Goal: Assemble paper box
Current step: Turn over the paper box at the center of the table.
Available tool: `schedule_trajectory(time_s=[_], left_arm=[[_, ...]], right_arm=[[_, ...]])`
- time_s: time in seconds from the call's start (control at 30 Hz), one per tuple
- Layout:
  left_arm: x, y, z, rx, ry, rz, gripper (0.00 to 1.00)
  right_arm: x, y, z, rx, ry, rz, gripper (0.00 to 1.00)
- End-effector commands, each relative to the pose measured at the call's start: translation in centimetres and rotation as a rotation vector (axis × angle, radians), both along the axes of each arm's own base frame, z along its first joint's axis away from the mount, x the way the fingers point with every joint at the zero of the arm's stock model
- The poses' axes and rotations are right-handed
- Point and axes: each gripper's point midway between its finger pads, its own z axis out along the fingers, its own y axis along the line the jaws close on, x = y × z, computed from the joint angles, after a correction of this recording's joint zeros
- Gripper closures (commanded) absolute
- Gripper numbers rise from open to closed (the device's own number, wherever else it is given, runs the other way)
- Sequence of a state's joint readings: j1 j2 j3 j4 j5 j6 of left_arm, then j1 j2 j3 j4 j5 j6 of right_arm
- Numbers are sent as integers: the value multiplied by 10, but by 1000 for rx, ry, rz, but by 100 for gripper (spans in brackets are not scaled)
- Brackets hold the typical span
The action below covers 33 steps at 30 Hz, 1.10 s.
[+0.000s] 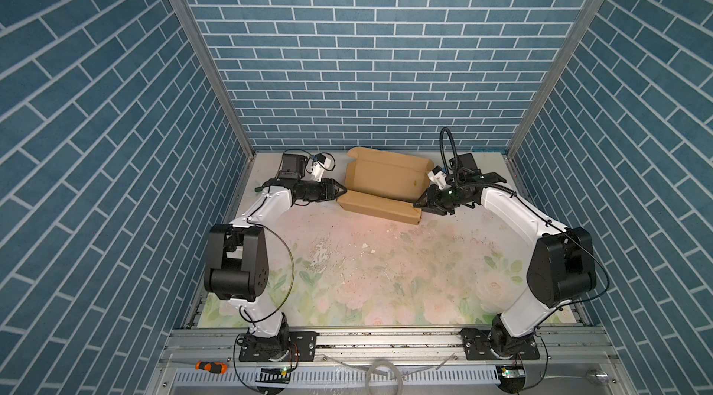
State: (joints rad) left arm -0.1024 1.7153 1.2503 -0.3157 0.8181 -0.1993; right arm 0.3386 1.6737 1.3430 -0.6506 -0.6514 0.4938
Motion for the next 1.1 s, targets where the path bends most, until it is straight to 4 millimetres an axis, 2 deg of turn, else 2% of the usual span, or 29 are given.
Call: schedule_trajectory(time_s=[0.0,0.13,0.23,0.4,0.73,1.0,1.07], left_arm=[[3,-4,-10,19,28,3,54],[5,-7,-18,21,43,1,59],[3,-10,-25,8,68,0,64],[-6,-12,-24,-11,91,1,71],[-16,-13,-26,-30,104,9,90],[-22,-11,-19,-21,104,10,84],[-27,-11,-19,-27,111,14,84]], right_arm=[[13,-7,-17,-33,16,-22,71],[17,-11,-25,-41,26,-31,79],[18,-13,-29,-51,28,-34,81],[17,-13,-15,-37,4,-39,75],[14,-14,-16,-35,9,-46,87],[8,-19,-14,-63,4,-42,90],[3,-21,-12,-73,4,-36,87]])
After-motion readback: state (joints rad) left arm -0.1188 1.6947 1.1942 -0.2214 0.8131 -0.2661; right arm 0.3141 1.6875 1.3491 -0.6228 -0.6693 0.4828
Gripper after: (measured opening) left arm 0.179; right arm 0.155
